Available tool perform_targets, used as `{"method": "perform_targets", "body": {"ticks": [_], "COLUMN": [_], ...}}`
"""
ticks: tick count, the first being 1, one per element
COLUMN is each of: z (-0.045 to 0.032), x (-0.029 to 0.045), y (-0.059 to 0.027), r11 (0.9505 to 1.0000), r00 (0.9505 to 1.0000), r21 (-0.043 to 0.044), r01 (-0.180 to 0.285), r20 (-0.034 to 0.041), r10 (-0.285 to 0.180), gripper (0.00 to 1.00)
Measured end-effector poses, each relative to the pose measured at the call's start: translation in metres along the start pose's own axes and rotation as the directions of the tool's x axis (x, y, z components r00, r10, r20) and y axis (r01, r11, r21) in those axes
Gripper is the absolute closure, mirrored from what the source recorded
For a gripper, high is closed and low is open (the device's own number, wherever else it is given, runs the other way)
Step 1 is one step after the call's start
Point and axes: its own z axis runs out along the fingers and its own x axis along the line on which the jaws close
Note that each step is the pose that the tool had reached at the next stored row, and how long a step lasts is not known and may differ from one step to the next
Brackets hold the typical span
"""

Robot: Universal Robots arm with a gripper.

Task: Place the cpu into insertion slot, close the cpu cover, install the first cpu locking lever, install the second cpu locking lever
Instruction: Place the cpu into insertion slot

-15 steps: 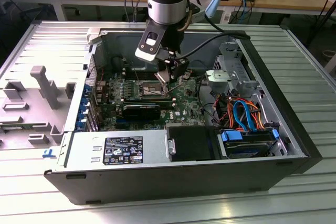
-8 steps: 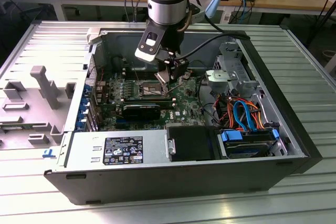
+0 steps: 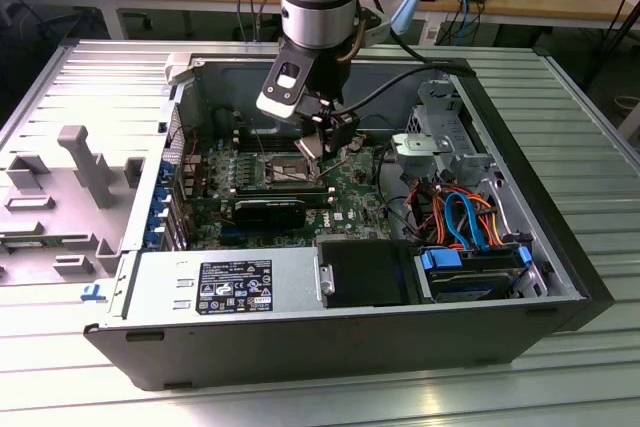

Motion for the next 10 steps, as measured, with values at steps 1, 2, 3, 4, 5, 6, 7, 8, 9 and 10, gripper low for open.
{"method": "perform_targets", "body": {"ticks": [1, 2, 3, 4, 5, 6, 7, 8, 9, 10], "z": [0.0002, 0.0003, 0.0005, 0.0006, 0.0016, 0.0029, 0.0038, 0.004, 0.0041, 0.0042], "x": [0.0, 0.0, 0.0, 0.0, 0.0, -0.0001, -0.0001, -0.0001, -0.0001, -0.0001], "y": [0.0, 0.0, 0.0, -0.0001, -0.0001, -0.0003, -0.0003, -0.0004, -0.0004, -0.0004], "r11": [1.0, 1.0, 1.0, 1.0, 0.9999, 0.9997, 0.9996, 0.9996, 0.9995, 0.9995], "r00": [1.0, 1.0, 1.0, 1.0, 0.9999, 0.9997, 0.9996, 0.9995, 0.9995, 0.9995], "r21": [0.0001, 0.0, -0.0001, -0.0001, -0.0003, -0.0004, -0.0005, -0.0006, -0.0006, -0.0006], "r01": [-0.002, -0.004, -0.006, -0.008, -0.014, -0.023, -0.029, -0.03, -0.031, -0.031], "r20": [0.0003, 0.0004, 0.0005, 0.0008, 0.0013, 0.0021, 0.0026, 0.0027, 0.0028, 0.0028], "r10": [0.002, 0.004, 0.006, 0.008, 0.014, 0.023, 0.029, 0.03, 0.031, 0.031], "gripper": [0.46, 0.46, 0.46, 0.46, 0.46, 0.46, 0.46, 0.46, 0.46, 0.46]}}
